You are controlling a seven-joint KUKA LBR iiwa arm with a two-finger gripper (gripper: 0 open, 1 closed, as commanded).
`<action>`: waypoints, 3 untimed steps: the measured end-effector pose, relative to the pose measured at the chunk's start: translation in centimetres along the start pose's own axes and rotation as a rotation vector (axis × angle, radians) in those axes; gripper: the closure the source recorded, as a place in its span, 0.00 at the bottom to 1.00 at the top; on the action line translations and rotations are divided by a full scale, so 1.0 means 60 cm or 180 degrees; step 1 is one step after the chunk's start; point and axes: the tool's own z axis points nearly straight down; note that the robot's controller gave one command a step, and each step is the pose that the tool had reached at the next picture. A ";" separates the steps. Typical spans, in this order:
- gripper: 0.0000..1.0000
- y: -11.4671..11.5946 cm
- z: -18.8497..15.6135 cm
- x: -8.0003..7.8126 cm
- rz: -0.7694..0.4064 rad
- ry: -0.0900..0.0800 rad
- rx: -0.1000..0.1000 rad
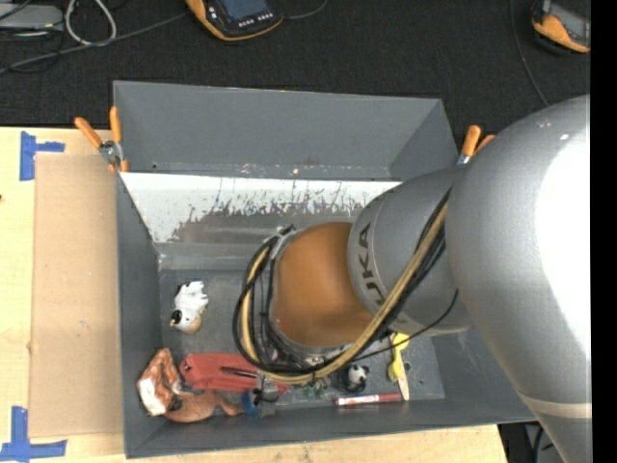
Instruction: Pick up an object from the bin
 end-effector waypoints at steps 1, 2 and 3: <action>1.00 0.000 0.000 0.000 0.0000 0.0000 0.0000; 1.00 0.000 0.000 0.000 0.0002 0.0000 0.0000; 1.00 0.000 0.000 0.000 0.0004 0.0000 0.0000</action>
Offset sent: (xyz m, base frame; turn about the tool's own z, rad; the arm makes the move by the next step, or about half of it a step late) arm 0.0000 0.0000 0.0000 0.0000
